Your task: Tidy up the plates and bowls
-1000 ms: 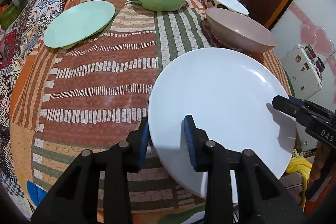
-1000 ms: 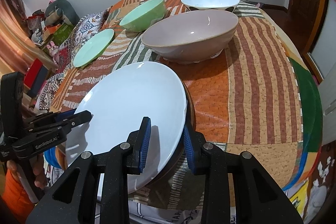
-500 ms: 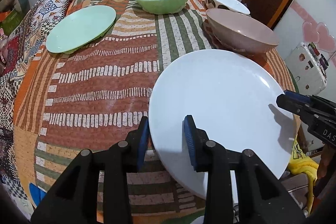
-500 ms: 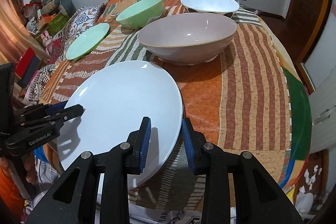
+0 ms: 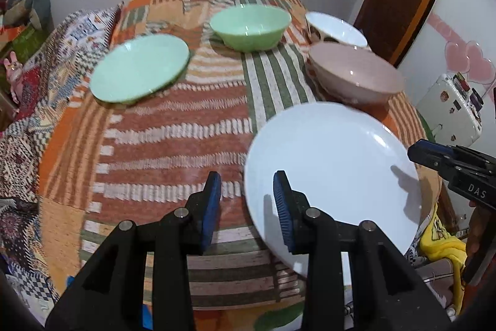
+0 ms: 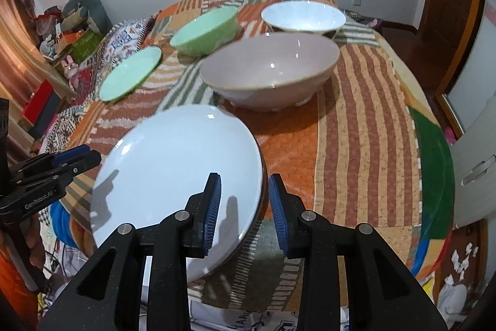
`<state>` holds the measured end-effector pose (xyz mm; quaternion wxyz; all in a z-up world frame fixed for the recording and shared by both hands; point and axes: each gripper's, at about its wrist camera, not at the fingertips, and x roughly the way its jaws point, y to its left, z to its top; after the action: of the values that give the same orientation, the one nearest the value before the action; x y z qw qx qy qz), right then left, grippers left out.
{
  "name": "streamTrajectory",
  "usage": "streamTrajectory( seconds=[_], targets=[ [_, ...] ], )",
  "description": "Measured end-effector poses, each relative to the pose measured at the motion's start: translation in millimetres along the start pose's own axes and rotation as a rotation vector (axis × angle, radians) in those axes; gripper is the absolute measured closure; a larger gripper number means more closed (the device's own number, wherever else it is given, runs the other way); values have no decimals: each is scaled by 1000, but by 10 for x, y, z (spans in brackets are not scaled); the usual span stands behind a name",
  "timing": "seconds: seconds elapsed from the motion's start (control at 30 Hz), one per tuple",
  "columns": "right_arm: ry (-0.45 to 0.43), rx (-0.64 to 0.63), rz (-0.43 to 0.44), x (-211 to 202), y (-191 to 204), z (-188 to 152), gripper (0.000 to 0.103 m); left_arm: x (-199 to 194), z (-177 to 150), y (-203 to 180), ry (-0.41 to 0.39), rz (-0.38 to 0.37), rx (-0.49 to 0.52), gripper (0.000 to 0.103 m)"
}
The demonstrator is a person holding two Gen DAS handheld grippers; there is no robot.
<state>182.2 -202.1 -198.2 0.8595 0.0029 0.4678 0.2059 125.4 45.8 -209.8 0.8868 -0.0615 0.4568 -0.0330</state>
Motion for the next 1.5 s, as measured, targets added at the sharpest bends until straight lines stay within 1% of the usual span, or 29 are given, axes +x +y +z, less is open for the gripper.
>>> streamTrajectory(
  seconds=[0.13, 0.2, 0.3, 0.33, 0.43, 0.53, 0.7, 0.8, 0.87, 1.0, 1.17, 1.5],
  targets=[
    [-38, -30, 20, -107, 122, 115, 74, -187, 79, 89, -50, 41, 2, 67],
    [-57, -43, 34, -138, 193, 182, 74, -310, 124, 183, -88, 62, -15, 60],
    [-91, -71, 57, -168, 331, 330, 73, -484, 201, 347, -145, 102, -38, 54],
    [-102, -80, 67, -169, 375, 380, 72, -533, 223, 401, -160, 114, -43, 52],
    [-125, -114, 117, -114, 537, 567, 63, -651, 306, 591, -202, 164, -59, 45],
    [-125, -140, 141, -1, 674, 687, 61, -709, 388, 788, -229, 208, -80, 41],
    [-88, -149, 181, 287, 864, 915, 61, -675, 521, 1143, -251, 273, -115, 33],
    [-64, -165, 190, 456, 996, 1026, 61, -578, 605, 1362, -248, 293, -142, 28],
    [-55, -183, 187, 551, 1073, 1093, 61, -489, 660, 1517, -236, 297, -160, 26],
    [-42, -211, 179, 724, 1211, 1213, 61, -226, 775, 1832, -193, 286, -200, 26],
    [-27, -247, 164, 969, 1378, 1383, 61, 126, 885, 2117, -146, 291, -209, 26],
    [35, -269, 162, 1513, 1571, 1608, 61, 727, 993, 2537, -78, 227, -268, 26]
  ],
)
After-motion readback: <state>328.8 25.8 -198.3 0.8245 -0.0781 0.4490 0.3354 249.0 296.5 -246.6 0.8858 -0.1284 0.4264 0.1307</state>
